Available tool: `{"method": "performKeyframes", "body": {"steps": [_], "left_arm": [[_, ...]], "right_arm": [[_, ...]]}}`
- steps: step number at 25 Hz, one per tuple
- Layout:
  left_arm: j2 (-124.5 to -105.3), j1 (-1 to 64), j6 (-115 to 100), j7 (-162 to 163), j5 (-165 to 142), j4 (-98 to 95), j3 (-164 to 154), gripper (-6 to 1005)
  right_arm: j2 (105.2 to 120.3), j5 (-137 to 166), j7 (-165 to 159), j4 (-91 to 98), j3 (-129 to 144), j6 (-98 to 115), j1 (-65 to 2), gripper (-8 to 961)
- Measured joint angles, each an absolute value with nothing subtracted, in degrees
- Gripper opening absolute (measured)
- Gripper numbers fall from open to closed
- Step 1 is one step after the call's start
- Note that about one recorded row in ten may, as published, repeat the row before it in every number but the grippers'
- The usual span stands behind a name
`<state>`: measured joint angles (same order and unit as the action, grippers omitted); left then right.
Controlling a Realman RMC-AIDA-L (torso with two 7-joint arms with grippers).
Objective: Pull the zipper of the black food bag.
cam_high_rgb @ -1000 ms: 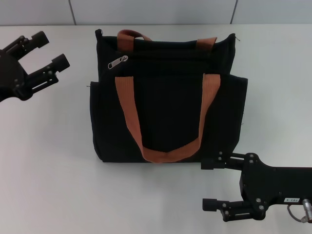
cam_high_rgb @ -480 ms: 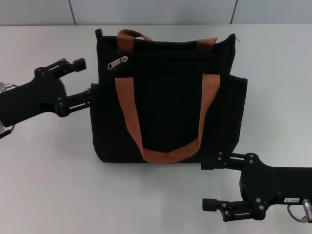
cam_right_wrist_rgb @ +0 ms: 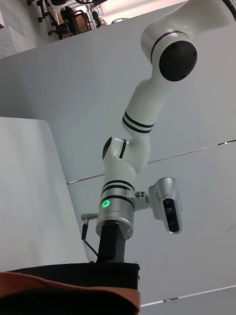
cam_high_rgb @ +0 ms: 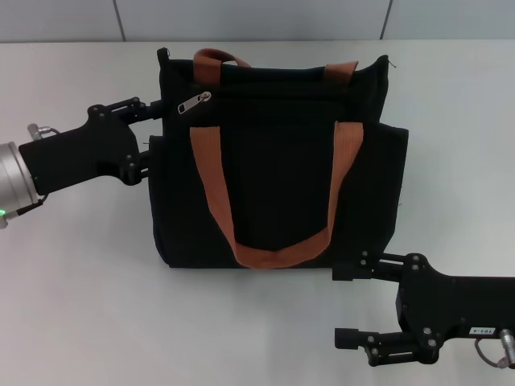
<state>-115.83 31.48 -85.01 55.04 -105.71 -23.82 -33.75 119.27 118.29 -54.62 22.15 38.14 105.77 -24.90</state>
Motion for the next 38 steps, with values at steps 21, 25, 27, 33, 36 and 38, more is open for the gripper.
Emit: {"method": "performKeyframes", "body": {"steps": [21, 25, 27, 33, 36, 38], "left_arm": [[-117.22, 29.44, -91.17, 54.96, -99.74, -25.78, -31.63, 83], [-117.69, 29.09, -92.62, 54.2, -98.24, -26.03, -31.63, 26], [-117.73, 29.09, -92.94, 54.15, -97.97, -26.03, -31.64, 27], [-117.77, 30.51, -93.5, 54.87, -97.07, -26.03, -31.98, 28], [-117.77, 30.89, -93.51, 54.91, -97.06, -26.03, -32.14, 28], [-117.77, 30.97, -93.52, 54.93, -97.04, -26.03, -32.18, 28]], "right_arm": [[118.95, 105.44, -66.3, 21.17, 36.65, 111.23, -27.31, 744], [118.82, 101.28, -78.44, 24.7, 36.7, 112.85, -30.19, 742], [118.72, 100.57, -85.38, 27.11, 36.9, 112.81, -32.15, 740], [118.3, 100.73, -101.05, 30.99, 37.41, 109.62, -39.11, 737], [118.2, 100.98, -106.07, 32.03, 39.34, 106.07, -41.66, 735], [118.05, 101.04, -108.8, 32.42, 41.07, 103.83, -42.97, 733]]}}
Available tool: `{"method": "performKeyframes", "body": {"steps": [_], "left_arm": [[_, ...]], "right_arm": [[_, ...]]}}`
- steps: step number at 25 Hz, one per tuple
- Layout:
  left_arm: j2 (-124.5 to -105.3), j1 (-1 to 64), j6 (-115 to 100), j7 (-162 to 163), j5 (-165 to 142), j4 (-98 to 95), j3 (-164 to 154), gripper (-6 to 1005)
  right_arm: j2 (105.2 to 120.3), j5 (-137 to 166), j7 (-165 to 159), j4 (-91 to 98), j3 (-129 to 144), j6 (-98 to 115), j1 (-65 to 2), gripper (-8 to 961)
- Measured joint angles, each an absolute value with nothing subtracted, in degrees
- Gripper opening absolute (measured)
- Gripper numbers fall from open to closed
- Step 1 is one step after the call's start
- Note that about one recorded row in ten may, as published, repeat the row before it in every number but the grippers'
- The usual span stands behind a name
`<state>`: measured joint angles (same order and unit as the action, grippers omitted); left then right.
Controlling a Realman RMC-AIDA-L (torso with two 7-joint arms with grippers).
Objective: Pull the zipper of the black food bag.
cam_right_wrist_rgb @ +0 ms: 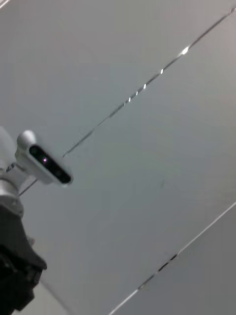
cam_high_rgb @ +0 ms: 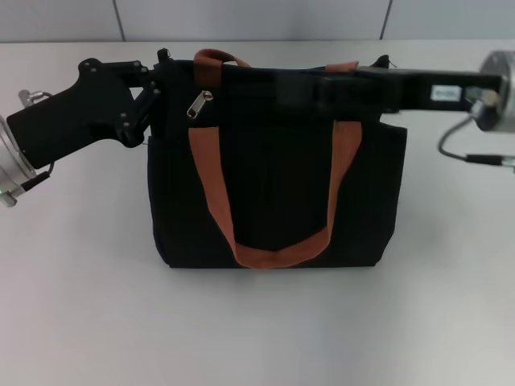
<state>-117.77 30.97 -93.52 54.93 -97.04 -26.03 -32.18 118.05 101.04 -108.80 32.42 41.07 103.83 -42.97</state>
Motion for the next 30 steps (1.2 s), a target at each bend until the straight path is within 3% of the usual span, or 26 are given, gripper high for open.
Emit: {"method": "performKeyframes", "body": {"steps": [10, 30], "left_arm": [[-117.94, 31.31, -93.78, 56.66, -97.03, -27.26, -31.89, 30], [-118.43, 32.48, -94.18, 58.8, -97.03, -27.02, -32.02, 33]], "right_arm": [[117.06, 103.15, -122.32, 32.74, 46.28, 96.1, -48.1, 727], [117.24, 104.85, -132.22, 32.68, 52.61, 89.43, -52.38, 714]]}}
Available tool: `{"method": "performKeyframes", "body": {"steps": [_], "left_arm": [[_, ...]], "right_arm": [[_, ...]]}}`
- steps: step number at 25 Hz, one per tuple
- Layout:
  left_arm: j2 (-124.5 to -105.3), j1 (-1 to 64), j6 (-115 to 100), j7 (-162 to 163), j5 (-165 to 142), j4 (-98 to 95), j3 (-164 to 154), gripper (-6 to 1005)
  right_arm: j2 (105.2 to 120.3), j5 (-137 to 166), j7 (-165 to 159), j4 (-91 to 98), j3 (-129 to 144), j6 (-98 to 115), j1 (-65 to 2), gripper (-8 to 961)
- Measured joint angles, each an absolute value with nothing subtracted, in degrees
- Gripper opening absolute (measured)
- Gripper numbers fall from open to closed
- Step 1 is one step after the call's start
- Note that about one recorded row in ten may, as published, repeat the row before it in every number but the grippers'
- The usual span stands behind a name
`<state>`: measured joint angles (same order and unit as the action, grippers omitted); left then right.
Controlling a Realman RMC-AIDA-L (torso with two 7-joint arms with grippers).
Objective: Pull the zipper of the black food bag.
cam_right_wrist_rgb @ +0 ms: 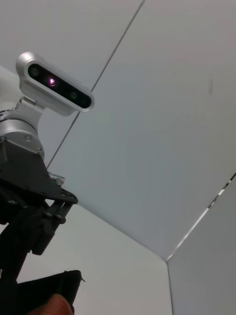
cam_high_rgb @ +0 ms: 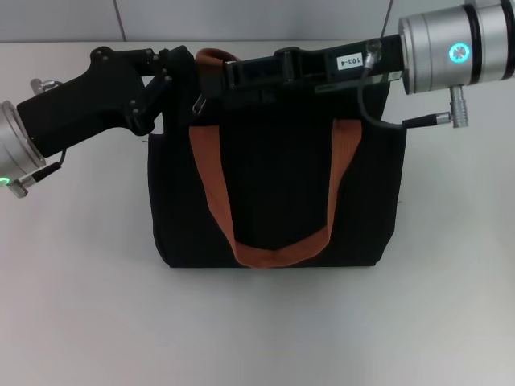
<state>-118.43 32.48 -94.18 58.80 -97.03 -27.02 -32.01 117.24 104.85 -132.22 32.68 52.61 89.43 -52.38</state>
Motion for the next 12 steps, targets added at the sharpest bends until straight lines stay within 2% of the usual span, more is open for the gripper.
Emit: {"method": "performKeyframes", "body": {"steps": [10, 12], "left_arm": [[-118.52, 32.88, -94.18, 59.14, -97.02, -26.89, -31.73, 34], [-118.51, 33.04, -94.19, 59.31, -97.02, -26.89, -31.72, 35]], "right_arm": [[117.38, 105.65, -132.79, 32.75, 53.03, 88.0, -53.02, 708], [117.42, 105.94, -132.86, 32.67, 53.14, 87.67, -53.17, 627]]}}
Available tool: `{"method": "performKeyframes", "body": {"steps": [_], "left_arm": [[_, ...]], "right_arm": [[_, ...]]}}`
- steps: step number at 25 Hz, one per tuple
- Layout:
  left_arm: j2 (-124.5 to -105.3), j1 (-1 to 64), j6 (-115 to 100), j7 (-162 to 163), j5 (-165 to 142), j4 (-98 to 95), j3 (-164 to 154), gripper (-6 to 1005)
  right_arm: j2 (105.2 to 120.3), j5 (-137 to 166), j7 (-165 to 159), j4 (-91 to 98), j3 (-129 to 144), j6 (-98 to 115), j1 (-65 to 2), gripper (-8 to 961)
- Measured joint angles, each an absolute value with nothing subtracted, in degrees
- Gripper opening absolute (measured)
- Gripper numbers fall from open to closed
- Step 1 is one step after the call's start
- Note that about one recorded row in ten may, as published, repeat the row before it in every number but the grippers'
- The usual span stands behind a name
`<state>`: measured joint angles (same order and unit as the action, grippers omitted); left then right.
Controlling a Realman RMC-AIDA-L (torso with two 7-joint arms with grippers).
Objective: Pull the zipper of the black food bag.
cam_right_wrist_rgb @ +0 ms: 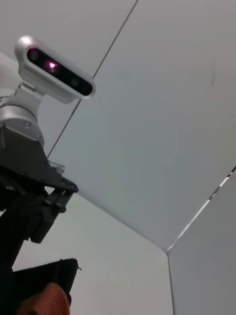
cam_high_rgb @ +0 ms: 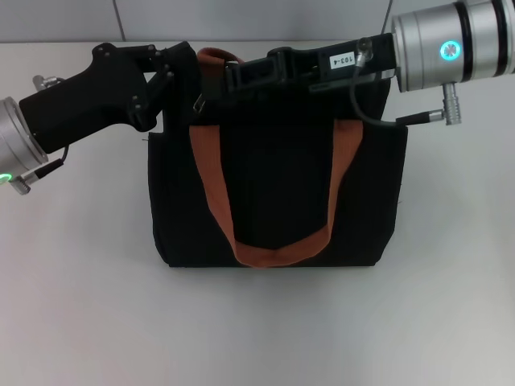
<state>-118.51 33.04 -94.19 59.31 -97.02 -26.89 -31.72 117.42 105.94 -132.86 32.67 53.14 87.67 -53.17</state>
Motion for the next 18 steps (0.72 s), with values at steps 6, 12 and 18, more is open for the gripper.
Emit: {"method": "performKeyframes", "body": {"steps": [6, 12, 18], "left_arm": [[-118.5, 33.23, -94.27, 59.35, -97.0, -26.89, -31.91, 36], [-118.57, 33.65, -94.29, 59.41, -96.96, -26.73, -32.11, 37], [-118.64, 33.91, -94.57, 59.41, -96.93, -26.72, -32.14, 38]], "right_arm": [[117.67, 106.37, -133.49, 32.48, 54.84, 85.22, -53.79, 425], [118.09, 106.42, -134.77, 32.59, 55.85, 84.26, -54.18, 348], [118.31, 106.44, -135.78, 32.86, 55.87, 84.02, -54.11, 343]]}}
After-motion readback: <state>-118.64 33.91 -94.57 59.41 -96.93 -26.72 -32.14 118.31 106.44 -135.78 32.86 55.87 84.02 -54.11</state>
